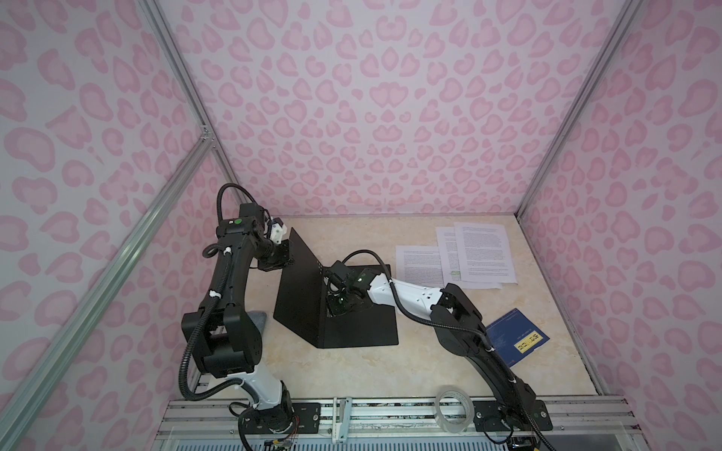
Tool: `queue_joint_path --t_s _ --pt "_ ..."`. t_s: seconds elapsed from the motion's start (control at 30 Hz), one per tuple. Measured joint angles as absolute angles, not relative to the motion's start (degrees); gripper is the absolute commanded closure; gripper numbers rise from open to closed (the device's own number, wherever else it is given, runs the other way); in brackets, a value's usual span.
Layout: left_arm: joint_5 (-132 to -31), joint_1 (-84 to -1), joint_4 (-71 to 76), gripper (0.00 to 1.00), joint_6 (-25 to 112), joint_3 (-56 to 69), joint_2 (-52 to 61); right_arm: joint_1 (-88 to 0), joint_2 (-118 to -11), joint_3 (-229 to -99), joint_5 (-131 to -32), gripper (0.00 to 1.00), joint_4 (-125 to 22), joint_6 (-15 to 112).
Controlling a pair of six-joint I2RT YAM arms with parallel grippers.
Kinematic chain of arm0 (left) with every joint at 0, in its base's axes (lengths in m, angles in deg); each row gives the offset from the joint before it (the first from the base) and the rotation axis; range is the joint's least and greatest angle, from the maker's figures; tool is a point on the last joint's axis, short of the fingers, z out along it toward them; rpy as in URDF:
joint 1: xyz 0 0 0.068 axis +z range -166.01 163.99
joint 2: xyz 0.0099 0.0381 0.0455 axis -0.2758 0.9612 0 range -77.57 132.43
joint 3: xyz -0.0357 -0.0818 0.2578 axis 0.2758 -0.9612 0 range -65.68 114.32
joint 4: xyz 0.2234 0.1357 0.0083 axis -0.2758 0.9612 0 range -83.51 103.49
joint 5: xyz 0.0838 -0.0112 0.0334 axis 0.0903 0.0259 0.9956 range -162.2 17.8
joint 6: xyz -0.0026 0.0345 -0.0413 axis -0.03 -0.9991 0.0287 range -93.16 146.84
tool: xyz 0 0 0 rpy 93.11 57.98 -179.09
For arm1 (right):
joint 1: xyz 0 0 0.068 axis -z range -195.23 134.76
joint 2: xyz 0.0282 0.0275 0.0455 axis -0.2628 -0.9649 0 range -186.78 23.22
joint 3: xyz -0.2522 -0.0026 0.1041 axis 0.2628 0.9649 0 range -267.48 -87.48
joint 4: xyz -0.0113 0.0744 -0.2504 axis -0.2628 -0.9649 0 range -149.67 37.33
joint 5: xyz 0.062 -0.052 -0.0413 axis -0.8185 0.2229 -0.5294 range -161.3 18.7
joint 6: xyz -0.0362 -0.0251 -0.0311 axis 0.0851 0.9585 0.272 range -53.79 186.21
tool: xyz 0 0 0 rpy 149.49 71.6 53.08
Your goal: Put the files into the folder
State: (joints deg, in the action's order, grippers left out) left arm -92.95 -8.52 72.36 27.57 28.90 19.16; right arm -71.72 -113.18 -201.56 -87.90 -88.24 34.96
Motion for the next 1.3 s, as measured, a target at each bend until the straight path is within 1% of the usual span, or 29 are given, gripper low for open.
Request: queue_joint_path --t_s 0.27,1.03,1.3 --pt "-93.0 -8.5 72.4 0.97 27.6 28.9 19.2 -71.7 -115.0 -204.9 -88.1 0.82 -89.6 35.5" --pt "-93.0 -8.5 72.4 0.97 27.2 28.9 19.2 -71.6 -116.4 -204.9 -90.0 0.82 -89.8 35.6" --pt "-93.0 -8.5 72.4 0.97 27.0 28.9 19.2 -71.2 -116.9 -204.4 -91.6 0.85 -88.2 34.7"
